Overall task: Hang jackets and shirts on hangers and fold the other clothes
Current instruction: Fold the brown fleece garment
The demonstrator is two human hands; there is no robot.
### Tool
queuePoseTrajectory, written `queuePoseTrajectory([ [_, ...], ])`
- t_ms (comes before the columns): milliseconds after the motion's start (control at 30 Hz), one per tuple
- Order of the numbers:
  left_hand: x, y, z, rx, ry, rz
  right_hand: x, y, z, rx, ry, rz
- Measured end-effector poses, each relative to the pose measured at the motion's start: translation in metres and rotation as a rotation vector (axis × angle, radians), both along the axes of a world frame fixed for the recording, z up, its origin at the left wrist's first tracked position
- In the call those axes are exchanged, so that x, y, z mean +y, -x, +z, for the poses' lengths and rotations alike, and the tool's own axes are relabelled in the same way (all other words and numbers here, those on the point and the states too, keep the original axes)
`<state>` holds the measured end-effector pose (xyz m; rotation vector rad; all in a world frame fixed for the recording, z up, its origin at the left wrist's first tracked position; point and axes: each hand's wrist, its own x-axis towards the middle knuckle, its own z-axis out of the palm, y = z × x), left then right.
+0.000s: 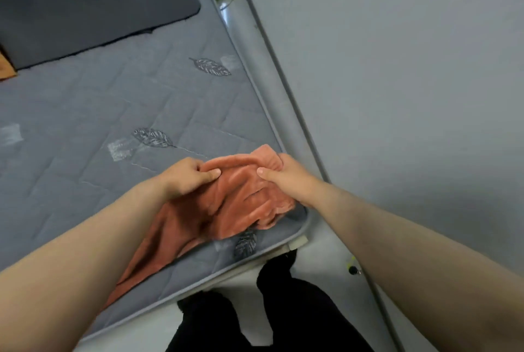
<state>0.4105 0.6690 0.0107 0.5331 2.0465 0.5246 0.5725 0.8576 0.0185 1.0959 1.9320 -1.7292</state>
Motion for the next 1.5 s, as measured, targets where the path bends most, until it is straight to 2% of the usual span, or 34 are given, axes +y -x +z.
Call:
queuePoseTrajectory([
  [133, 0.013, -0.019, -0.063, 0.338, 0.064, -0.027, 0.018, -0.006, -0.078, -0.036, 0.015, -0.092],
  [233, 0.009, -0.053, -0.116, 0.583, -0.035, 0.032, 0.028, -0.01, -0.13, -0.065, 0.036, -0.213],
  [300, 0.004, -0.081, -0.156, 0.602, -0.032, -0.014, 0.032, -0.011, -0.162, -0.103, 0.039, -0.253],
  [433, -0.002, -0.109, -0.232, 0.563, 0.171, -0.132, 0.046, -0.018, -0.227, -0.083, 0.029, -0.237],
  [567, 0.008, -0.107, -0.266, 0.656, 0.193, -0.132, 0.059, -0.021, -0.257, -0.02, -0.002, -0.154],
  [667, 0.025, -0.106, -0.269, 0.708, 0.129, -0.092, 0.08, -0.025, -0.258, 0.018, -0.026, -0.145],
  [800, 0.065, -0.121, -0.269, 0.719, 0.039, -0.148, 0.132, -0.034, -0.243, 0.048, -0.065, -0.124],
  [1000, 0.152, -0.141, -0.259, 0.567, -0.118, -0.248, 0.207, -0.056, -0.187, 0.042, -0.211, -0.193],
  [1133, 0.185, -0.146, -0.246, 0.437, -0.182, -0.213, 0.217, -0.063, -0.162, 0.024, -0.176, -0.269],
  [1233, 0.163, -0.141, -0.239, 0.495, -0.176, -0.2, 0.199, -0.058, -0.152, 0.04, -0.11, -0.277],
  [1367, 0.081, -0.123, -0.248, 0.569, -0.1, -0.269, 0.166, -0.042, -0.146, 0.068, 0.037, -0.294],
  [1500, -0.011, -0.104, -0.263, 0.638, -0.016, -0.323, 0.123, -0.024, -0.143, 0.07, 0.03, -0.266],
])
